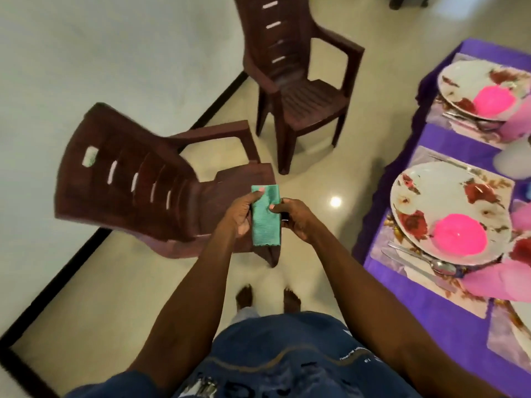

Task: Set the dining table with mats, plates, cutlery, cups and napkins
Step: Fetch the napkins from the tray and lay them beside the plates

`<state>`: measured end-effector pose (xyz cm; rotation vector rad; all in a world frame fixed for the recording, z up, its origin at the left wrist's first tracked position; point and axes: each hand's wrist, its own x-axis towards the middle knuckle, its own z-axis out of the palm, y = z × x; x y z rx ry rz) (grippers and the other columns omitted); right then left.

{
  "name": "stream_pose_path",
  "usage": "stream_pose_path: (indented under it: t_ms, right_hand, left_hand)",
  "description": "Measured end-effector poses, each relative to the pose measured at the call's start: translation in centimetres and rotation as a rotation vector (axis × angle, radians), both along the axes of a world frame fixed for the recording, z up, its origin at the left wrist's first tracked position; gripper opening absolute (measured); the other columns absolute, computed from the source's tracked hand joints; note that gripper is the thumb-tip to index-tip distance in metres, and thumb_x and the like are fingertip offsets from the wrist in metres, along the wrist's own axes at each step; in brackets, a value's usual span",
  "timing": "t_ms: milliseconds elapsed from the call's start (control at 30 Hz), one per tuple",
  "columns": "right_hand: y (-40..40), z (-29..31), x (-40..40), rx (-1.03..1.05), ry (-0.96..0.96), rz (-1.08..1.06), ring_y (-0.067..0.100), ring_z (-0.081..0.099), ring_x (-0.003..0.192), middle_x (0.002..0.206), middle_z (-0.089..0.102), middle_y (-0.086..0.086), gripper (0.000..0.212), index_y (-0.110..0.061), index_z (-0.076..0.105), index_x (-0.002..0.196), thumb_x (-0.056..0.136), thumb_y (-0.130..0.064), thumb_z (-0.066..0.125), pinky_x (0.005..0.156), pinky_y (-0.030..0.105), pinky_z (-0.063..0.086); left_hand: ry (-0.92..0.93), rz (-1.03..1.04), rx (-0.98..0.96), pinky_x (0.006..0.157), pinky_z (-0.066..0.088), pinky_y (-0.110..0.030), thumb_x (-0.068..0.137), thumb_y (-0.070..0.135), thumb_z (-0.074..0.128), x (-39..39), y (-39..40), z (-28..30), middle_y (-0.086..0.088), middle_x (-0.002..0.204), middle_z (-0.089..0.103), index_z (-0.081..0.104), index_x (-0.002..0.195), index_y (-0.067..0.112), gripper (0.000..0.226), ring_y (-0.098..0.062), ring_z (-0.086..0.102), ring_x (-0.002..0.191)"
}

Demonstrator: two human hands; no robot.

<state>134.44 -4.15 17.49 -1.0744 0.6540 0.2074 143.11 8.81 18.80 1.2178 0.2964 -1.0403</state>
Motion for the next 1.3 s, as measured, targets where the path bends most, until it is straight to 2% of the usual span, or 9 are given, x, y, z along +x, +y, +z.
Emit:
stream_pose_path:
  t_ms: [200,367,433,533,667,867,1033,1200,1300]
  right_hand:
    - [-1.6,-0.8,-0.9,-0.031,0.077,-0.28,0.02,0.066,0.088,0.098,0.071,0.006,0.017,-0.006,0.062,0.11,0.096,-0.011,0.052,0.078,0.033,0.054]
    - [-1.7,-1.2,-3.0,-0.042,0.1,-0.544,0.021,0.068,0.092,0.105,0.072,0.008,0.028,-0.006,0.063,0.117,0.101,-0.025,0.051,0.08,0.033,0.054]
    - [-1.7,-1.1,-4.5,0.001,0.077,-0.598,0.022,0.069,0.094,0.107,0.072,0.008,0.029,-0.008,0.064,0.117,0.097,-0.028,0.058,0.079,0.034,0.056]
    - [-2.1,-1.3,-6.9,0.031,0.076,-0.566,0.022,0.071,0.091,0.107,0.072,0.012,0.026,-0.007,0.064,0.116,0.092,-0.017,0.065,0.076,0.031,0.059]
    - [-3.6,-1.1,-9.3,0.087,0.059,-0.614,0.022,0.073,0.08,0.098,0.073,0.015,0.024,-0.001,0.062,0.116,0.094,-0.012,0.062,0.064,0.024,0.059]
    - [-9.3,-0.7,-12.2,0.131,-0.011,-0.83,0.02,0.072,0.089,0.1,0.074,0.009,0.019,-0.002,0.063,0.113,0.095,-0.006,0.059,0.08,0.032,0.06]
    - [-13.9,-1.3,-14.4,0.05,-0.028,-0.953,0.026,0.065,0.105,0.117,0.067,0.013,0.025,-0.003,0.061,0.118,0.093,-0.004,0.058,0.101,0.041,0.05]
    - [-15.3,-1.8,-17.0,-0.019,-0.038,-1.155,0.025,0.067,0.097,0.109,0.07,0.01,0.026,-0.004,0.061,0.119,0.094,-0.011,0.059,0.084,0.036,0.057]
    - [-15.9,-2.1,-18.7,-0.076,0.003,-1.286,0.03,0.066,0.098,0.111,0.069,0.015,0.028,-0.001,0.062,0.12,0.094,-0.01,0.06,0.088,0.041,0.055]
  left_hand:
    - [-0.054,-0.198,0.008,0.074,0.06,-0.038,0.095,0.004,0.055,2.7,-6.4,-1.9,-0.017,0.095,0.07,0.063,0.102,0.003,0.011,-0.026,0.069,0.081]
    - [-0.059,-0.41,-0.011,0.09,0.055,-0.046,0.092,0.006,0.062,3.5,-10.7,-3.9,-0.023,0.11,0.067,0.063,0.102,0.002,0.011,-0.03,0.067,0.091]
    - [-0.049,-0.486,-0.014,0.087,0.056,-0.047,0.092,0.006,0.063,2.7,-12.4,-4.1,-0.021,0.102,0.069,0.063,0.1,0.001,0.009,-0.03,0.068,0.088]
    - [-0.011,-0.541,-0.052,0.079,0.056,-0.04,0.095,0.003,0.057,1.4,-15.0,-3.3,-0.012,0.084,0.069,0.063,0.09,0.003,0.007,-0.024,0.067,0.077]
    - [-0.009,-0.652,-0.054,0.081,0.054,-0.038,0.095,0.003,0.054,-0.3,-19.4,-3.6,-0.011,0.085,0.07,0.063,0.096,0.004,0.009,-0.025,0.065,0.081]
    - [0.021,-0.845,-0.049,0.084,0.055,-0.042,0.094,0.006,0.058,-4.1,-25.1,-2.9,-0.017,0.091,0.071,0.065,0.096,0.001,0.009,-0.028,0.068,0.082]
    - [-0.091,-1.005,-0.097,0.079,0.057,-0.034,0.095,0.001,0.055,-7.1,-30.4,-2.1,-0.011,0.088,0.073,0.066,0.097,0.003,0.011,-0.022,0.07,0.08]
    - [-0.219,-1.207,-0.086,0.076,0.056,-0.034,0.091,0.001,0.061,-11.4,-34.0,-1.3,-0.013,0.092,0.07,0.068,0.094,0.004,0.009,-0.024,0.066,0.082]
    - [-0.423,-1.273,-0.062,0.068,0.052,-0.028,0.088,0.007,0.066,-14.4,-36.0,-1.1,-0.009,0.084,0.07,0.07,0.082,0.012,0.009,-0.022,0.063,0.075]
